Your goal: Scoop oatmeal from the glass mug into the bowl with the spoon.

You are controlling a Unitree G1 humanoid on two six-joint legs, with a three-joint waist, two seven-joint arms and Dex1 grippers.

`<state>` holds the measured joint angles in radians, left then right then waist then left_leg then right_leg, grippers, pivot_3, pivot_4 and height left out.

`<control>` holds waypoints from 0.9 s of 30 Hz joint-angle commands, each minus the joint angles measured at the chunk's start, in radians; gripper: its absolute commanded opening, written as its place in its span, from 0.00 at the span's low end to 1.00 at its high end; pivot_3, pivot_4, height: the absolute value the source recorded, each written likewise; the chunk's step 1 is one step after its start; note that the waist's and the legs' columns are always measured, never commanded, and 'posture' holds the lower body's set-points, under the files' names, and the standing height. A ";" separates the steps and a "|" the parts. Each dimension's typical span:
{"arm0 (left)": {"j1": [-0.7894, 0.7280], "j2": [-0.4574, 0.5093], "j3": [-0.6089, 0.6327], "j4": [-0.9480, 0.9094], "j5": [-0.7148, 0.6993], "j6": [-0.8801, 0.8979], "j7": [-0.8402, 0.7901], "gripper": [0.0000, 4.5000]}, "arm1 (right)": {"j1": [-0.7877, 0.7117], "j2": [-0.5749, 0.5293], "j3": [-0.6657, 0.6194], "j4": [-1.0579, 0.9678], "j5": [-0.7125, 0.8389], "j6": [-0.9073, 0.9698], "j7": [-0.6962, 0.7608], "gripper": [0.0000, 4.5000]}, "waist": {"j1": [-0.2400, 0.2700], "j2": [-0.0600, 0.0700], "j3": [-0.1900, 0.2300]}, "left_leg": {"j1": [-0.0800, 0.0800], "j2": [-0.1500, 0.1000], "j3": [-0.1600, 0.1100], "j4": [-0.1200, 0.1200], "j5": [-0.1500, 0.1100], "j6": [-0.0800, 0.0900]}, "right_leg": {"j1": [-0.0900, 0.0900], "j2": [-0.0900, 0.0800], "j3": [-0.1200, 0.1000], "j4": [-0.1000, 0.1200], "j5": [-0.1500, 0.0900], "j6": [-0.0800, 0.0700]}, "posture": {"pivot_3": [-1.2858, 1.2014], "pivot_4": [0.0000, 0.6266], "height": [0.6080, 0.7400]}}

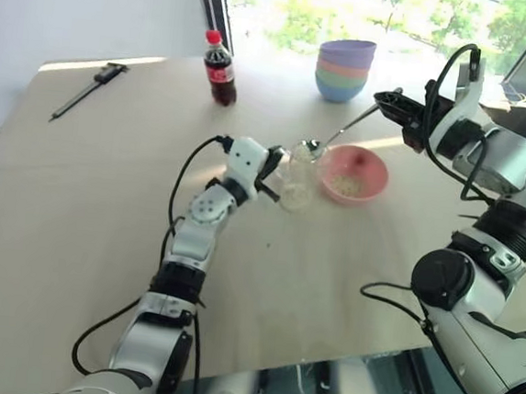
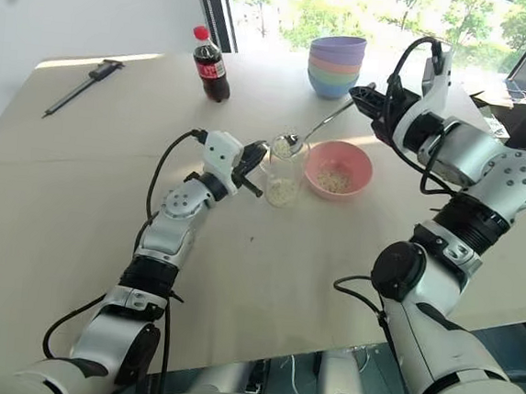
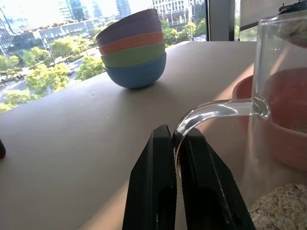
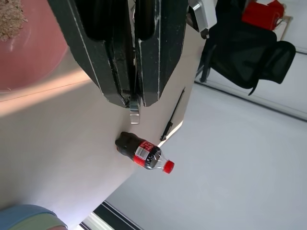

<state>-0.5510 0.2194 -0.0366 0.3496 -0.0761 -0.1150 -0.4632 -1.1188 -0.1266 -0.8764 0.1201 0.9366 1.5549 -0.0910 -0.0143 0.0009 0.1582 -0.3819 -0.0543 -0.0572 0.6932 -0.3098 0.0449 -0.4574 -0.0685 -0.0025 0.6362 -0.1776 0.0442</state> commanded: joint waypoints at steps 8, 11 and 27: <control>-0.005 0.005 0.030 0.009 -0.027 -0.048 -0.015 0.02 | -0.014 0.007 -0.071 0.012 0.068 -0.001 -0.047 0.00 | 0.000 0.000 0.000 | 0.000 0.000 0.000 0.000 0.000 0.000 | 0.000 0.001 0.000 0.001 0.000 0.000 | 0.52 0.24 1.00; -0.006 0.007 0.032 0.015 -0.027 -0.051 -0.014 0.02 | -0.013 0.006 -0.096 0.026 0.073 -0.001 -0.078 0.00 | 0.000 0.000 0.000 | 0.000 0.000 0.000 0.000 0.000 0.000 | 0.000 0.001 0.000 0.001 0.000 0.000 | 0.52 0.24 1.00; 0.024 0.015 0.043 0.005 -0.024 -0.053 -0.007 0.02 | -0.018 -0.117 -0.168 0.178 0.156 -0.110 -0.161 0.00 | 0.000 0.000 0.000 | 0.000 0.000 0.001 0.000 0.000 0.001 | 0.000 0.002 0.001 0.000 0.000 0.000 | 0.52 0.24 1.00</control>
<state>-0.5376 0.2286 -0.0029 0.3836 -0.0995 -0.1506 -0.4757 -1.1213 -0.2180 -1.0494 0.2987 1.0599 1.4721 -0.2661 -0.0145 0.0009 0.1582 -0.3814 -0.0541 -0.0552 0.6931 -0.3096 0.0456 -0.4572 -0.0665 -0.0014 0.6366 -0.1776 0.0442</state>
